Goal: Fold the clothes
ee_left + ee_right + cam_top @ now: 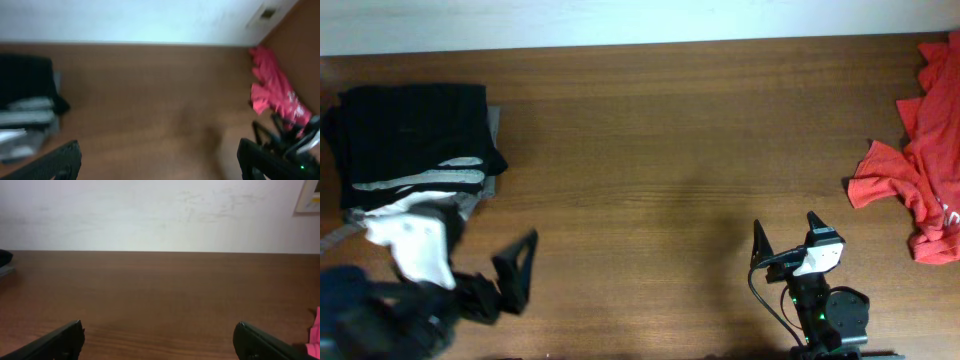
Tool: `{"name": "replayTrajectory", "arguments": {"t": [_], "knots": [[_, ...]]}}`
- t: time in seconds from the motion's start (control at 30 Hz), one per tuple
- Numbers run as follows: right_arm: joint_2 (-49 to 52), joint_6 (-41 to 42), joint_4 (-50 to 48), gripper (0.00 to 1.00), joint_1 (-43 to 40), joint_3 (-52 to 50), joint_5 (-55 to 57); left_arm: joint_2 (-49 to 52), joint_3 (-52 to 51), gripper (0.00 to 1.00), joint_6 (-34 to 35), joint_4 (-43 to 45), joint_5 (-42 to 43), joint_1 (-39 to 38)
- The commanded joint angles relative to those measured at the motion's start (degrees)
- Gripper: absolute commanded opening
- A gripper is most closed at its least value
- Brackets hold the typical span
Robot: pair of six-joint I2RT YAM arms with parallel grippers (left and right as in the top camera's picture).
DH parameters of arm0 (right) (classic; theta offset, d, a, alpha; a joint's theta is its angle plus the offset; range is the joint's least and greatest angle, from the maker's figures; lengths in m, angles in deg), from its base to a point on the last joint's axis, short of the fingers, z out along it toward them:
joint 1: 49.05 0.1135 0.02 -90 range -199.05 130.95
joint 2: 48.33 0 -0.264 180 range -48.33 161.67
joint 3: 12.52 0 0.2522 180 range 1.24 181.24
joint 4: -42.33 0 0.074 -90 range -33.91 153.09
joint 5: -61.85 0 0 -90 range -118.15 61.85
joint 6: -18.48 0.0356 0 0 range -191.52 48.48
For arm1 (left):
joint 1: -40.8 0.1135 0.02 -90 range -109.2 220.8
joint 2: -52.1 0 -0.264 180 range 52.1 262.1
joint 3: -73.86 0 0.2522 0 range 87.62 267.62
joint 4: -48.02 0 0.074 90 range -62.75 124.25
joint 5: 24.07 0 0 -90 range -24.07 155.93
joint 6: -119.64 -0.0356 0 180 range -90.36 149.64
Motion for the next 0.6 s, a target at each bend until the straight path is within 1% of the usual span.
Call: {"name": "replayTrajectory", "arguments": {"t": [0.0,0.17,0.3,0.47,0.57], "knots": [[-0.48,-0.31,0.39,0.99,-0.22,-0.26,-0.11,-8.66,-14.43,0.99,-0.28,4.87,-0.87,-0.42],[-0.48,-0.31,0.39,0.99,-0.22,-0.26,-0.11,-21.99,-37.2,0.99,-0.28,21.07,-1.36,-0.39],[-0.48,-0.31,0.39,0.99,-0.22,-0.26,-0.11,-28.55,-52.5,0.99,-0.28,38.27,-3.56,-0.39],[-0.48,-0.31,0.39,0.99,-0.22,-0.26,-0.11,-32.85,-66.36,0.99,-0.28,58.21,-4.96,-0.42],[-0.48,-0.31,0.39,0.99,-0.22,-0.26,-0.11,-35.12,-72.52,0.99,-0.28,67.32,-5.81,-0.42]]}}
